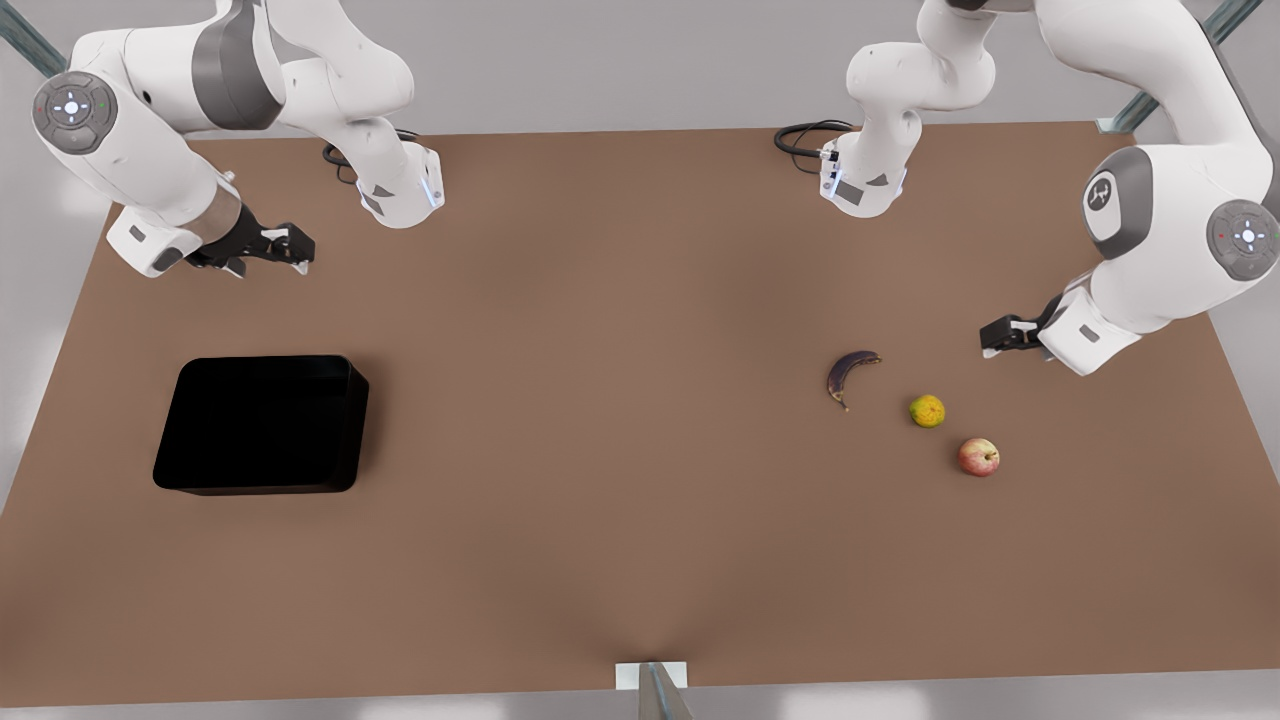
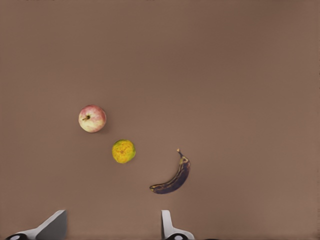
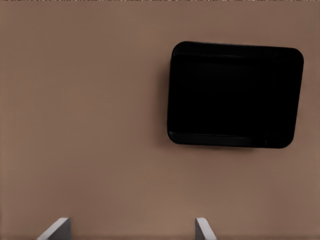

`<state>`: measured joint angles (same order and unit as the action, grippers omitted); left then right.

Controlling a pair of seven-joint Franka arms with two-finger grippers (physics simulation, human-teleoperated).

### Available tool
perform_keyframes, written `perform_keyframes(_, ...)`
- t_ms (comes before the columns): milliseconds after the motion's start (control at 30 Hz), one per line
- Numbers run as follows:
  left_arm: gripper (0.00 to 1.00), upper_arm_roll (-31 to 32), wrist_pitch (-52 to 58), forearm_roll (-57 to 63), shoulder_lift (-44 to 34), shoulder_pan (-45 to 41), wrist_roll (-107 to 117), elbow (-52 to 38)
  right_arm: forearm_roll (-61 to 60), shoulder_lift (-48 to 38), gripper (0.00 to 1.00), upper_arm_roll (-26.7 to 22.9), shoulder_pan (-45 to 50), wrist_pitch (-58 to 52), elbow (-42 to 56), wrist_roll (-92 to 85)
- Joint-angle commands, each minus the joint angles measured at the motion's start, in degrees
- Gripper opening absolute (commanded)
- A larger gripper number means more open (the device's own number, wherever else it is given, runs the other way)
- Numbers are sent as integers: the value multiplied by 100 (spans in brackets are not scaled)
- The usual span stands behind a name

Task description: Place the storage box in the middle with the right arm, and place the apple in the storage box with the left arm

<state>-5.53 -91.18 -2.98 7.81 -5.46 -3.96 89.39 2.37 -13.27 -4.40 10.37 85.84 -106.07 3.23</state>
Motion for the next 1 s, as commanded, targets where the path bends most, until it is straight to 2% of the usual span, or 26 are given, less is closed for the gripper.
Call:
perform_keyframes(0, 100, 0, 13, -18, 1, 1, 0, 0, 0, 0, 100, 0, 0, 3, -2, -7)
perform_keyframes(33, 100, 8, 83, -10, 63, 1, 0, -61, 0, 0, 100, 0, 0, 3, -2, 2)
perform_keyframes(67, 100, 17, 425, -10, 387, 19, -9, -588, 0, 0, 100, 0, 0, 3, -2, 2)
perform_keyframes(100, 100, 0, 496, -10, 467, 80, 79, -730, 9, 114, 100, -140, -114, 222, 69, -164)
perform_keyframes(133, 100, 17, 487, -36, 599, 317, 368, -808, 9, 359, 100, -588, -482, 530, 68, -1288)
perform_keyframes(167, 100, 17, 470, -176, 766, 598, 641, -844, 0, 711, 100, -800, -878, 706, 209, -1992)
perform_keyframes(200, 100, 9, 417, -571, 941, 1003, 782, -835, 0, 1045, 100, -808, -1151, 873, 280, -2204)
perform_keyframes(300, 100, 9, 233, -1793, 1337, 1926, 2828, -862, -26, 2100, 100, -808, -1160, 1558, 341, -2213)
perform_keyframes(367, 100, 96, 22, -2610, 1548, 2436, 4886, -712, -158, 2724, 100, -800, -1309, 2086, 288, -2204)
perform_keyframes(433, 100, 158, -742, -3270, 1654, 2497, 5361, -220, -396, 2926, 100, -800, -1432, 2296, 262, -2309)
perform_keyframes(533, 100, 167, -1103, -4351, 2260, 2506, 5361, 88, -396, 2970, 100, -800, -1986, 2420, 236, -2722)
perform_keyframes(600, 100, 167, -1367, -4720, 2356, 2506, 5309, 404, -360, 3067, 100, -808, -2188, 2631, 183, -2871)
perform_keyframes(700, 100, 167, -1622, -5221, 2726, 2559, 5309, 395, -360, 3348, 100, -808, -2610, 2806, 209, -3259)
perform_keyframes(800, 100, 158, -1525, -5336, 2937, 2629, 5379, 387, -413, 3708, 100, -800, -2628, 3175, 227, -3250)
perform_keyframes(900, 100, 176, -1525, -5441, 3095, 2620, 5388, 448, -791, 4174, 100, -791, -2628, 3439, 701, -3259)
perform_keyframes(967, 100, 193, -1438, -5503, 3139, 2620, 5396, 527, -791, 4201, 100, -791, -2628, 3457, 745, -3329)
